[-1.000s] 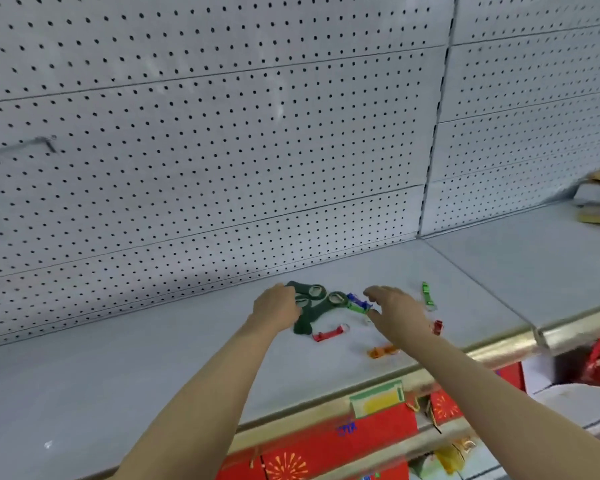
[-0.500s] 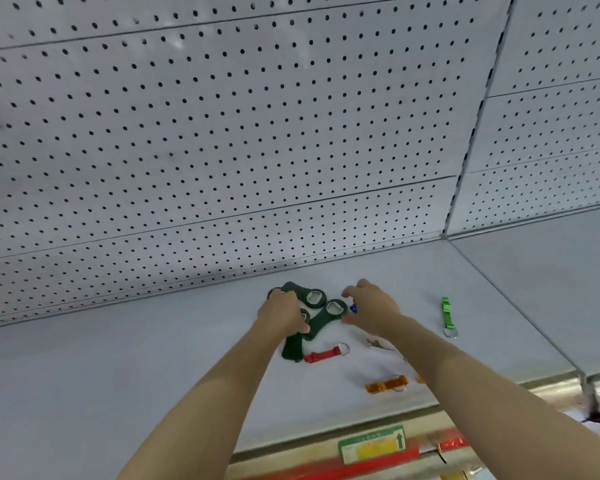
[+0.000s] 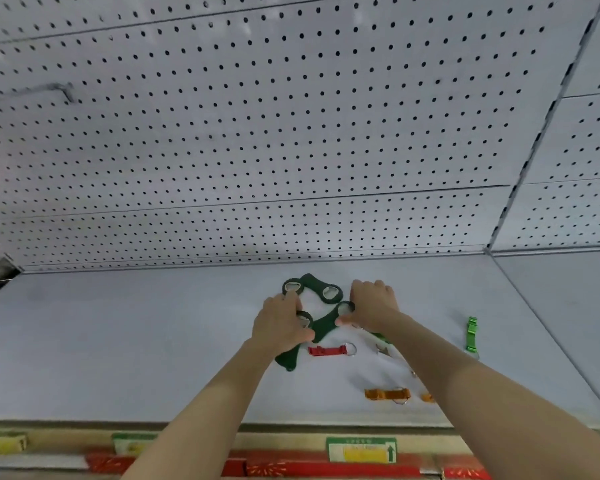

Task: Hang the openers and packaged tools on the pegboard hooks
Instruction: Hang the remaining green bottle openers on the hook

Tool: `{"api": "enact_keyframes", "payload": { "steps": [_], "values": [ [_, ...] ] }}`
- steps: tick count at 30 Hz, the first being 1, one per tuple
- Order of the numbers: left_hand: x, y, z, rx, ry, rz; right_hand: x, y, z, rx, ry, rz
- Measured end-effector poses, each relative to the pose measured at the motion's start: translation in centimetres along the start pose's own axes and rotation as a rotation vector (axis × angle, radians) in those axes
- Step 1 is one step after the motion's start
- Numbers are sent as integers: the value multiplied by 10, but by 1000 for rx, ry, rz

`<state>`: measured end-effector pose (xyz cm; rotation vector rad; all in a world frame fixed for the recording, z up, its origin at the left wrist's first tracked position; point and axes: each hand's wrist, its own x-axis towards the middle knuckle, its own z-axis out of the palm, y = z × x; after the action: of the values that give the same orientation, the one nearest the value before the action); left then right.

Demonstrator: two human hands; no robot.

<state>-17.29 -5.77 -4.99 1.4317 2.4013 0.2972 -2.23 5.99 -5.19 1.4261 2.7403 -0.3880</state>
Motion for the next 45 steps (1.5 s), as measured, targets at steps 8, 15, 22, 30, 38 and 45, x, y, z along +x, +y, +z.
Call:
{"api": "enact_keyframes", "payload": {
  "steps": [8,15,22,30,38,45],
  "values": [
    [-21,-19,-15,-504,238,-82,-22,-20,-16,533,152,-71],
    [-45,-52,-38,-883,300,-66,-46,-54,-38,1076,212,7],
    [-86,-108,-117,-1076,399,-3,-73,-141,-61,1364,296,-29],
    [-145,-185,-205,-1224,516,164,-99,-268,-78,1553,401,-116],
    [-173,-224,-260,-1343,658,244,-115,-354,-114,1546,367,-250],
    [-195,-251,-294,-1383,775,337,-132,-402,-137,1532,342,-437]
  ]
}}
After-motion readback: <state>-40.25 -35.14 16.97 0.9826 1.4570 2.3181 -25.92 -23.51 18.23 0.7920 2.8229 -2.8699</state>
